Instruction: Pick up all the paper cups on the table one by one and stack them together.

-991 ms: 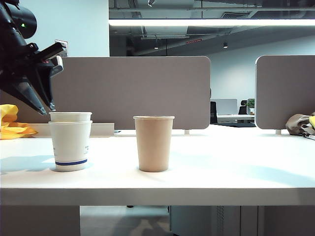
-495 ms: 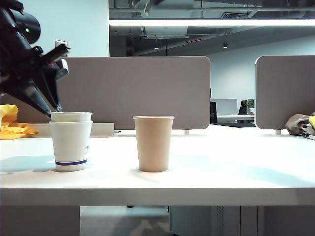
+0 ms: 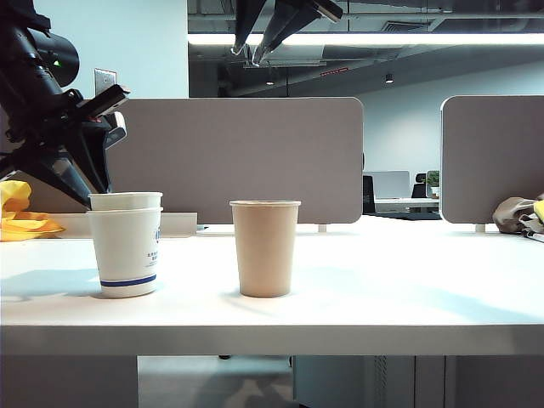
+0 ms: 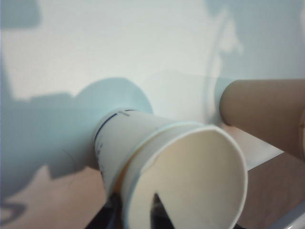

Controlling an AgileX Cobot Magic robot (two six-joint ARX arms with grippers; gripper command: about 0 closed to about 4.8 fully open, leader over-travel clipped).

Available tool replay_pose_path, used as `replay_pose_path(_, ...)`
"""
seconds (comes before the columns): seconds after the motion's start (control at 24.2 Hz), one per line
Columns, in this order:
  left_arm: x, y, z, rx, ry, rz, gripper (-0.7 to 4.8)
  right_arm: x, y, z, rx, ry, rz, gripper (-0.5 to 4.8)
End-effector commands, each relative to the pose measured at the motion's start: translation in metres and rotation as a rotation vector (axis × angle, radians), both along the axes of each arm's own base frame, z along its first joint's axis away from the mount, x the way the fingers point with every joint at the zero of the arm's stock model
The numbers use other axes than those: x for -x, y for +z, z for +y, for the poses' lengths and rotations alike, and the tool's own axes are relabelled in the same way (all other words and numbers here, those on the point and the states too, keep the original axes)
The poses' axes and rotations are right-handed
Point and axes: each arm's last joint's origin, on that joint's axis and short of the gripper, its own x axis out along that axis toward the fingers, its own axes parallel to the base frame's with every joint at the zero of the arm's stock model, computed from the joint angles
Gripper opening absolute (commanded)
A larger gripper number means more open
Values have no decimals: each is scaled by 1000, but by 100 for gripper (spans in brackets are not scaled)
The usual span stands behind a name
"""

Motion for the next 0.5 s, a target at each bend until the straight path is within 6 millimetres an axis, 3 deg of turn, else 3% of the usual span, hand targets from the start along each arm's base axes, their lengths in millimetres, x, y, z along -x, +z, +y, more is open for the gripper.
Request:
replay_pose_path(0.04, 1, -1, 0, -34, -6, 11, 89, 2, 5, -1, -16, -3, -19, 135)
replay_pose_path(0.33, 2, 0, 1, -53, -10, 19, 90, 2, 5, 0, -18, 0, -18, 135)
replay_pose_path(0.5, -4, 25, -1, 16, -13, -31, 89, 2, 5, 0, -19, 0, -18, 135)
